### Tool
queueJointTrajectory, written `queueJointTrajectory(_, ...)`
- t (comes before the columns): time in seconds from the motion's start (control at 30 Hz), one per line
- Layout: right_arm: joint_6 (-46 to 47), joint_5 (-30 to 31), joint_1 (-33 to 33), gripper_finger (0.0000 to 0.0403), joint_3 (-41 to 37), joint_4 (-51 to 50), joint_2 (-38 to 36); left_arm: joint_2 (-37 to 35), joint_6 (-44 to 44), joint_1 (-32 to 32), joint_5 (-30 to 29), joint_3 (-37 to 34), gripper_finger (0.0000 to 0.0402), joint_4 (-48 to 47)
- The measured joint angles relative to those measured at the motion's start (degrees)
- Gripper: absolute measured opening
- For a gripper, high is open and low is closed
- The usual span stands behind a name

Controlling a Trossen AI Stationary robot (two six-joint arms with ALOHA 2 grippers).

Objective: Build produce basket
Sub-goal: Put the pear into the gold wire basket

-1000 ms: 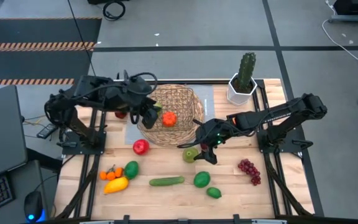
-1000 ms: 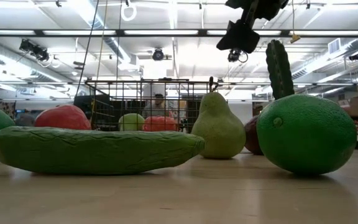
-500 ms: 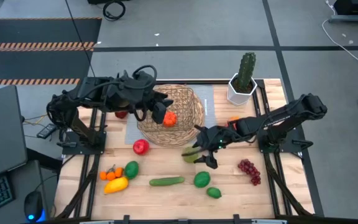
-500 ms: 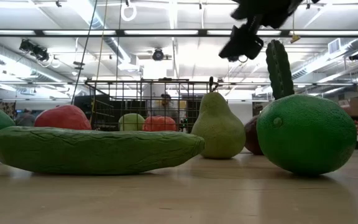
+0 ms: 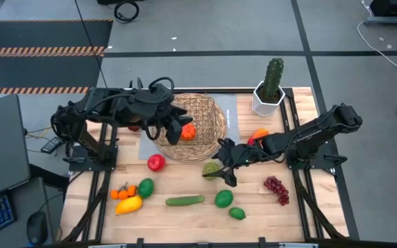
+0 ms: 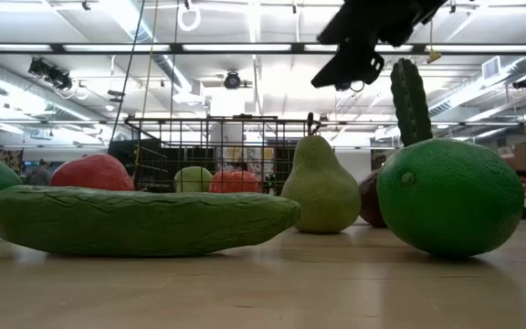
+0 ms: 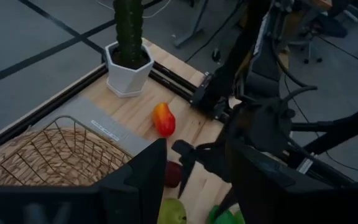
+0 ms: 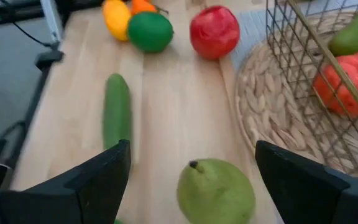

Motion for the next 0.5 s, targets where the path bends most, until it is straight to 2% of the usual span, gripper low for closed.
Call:
queueJointTrajectory(0.3,2.4,-0.4,0.2,0.0348,0.0,3.8,6.4,0.0,0.0,-0.6,0.0,0.0,0.0172,-1.1)
queueJointTrajectory(0.5,2.4,0.1,0.2,0.0348,0.0,3.4,6.8,0.0,0.0,-0.6,0.0,0.0,0.0172,-2.1)
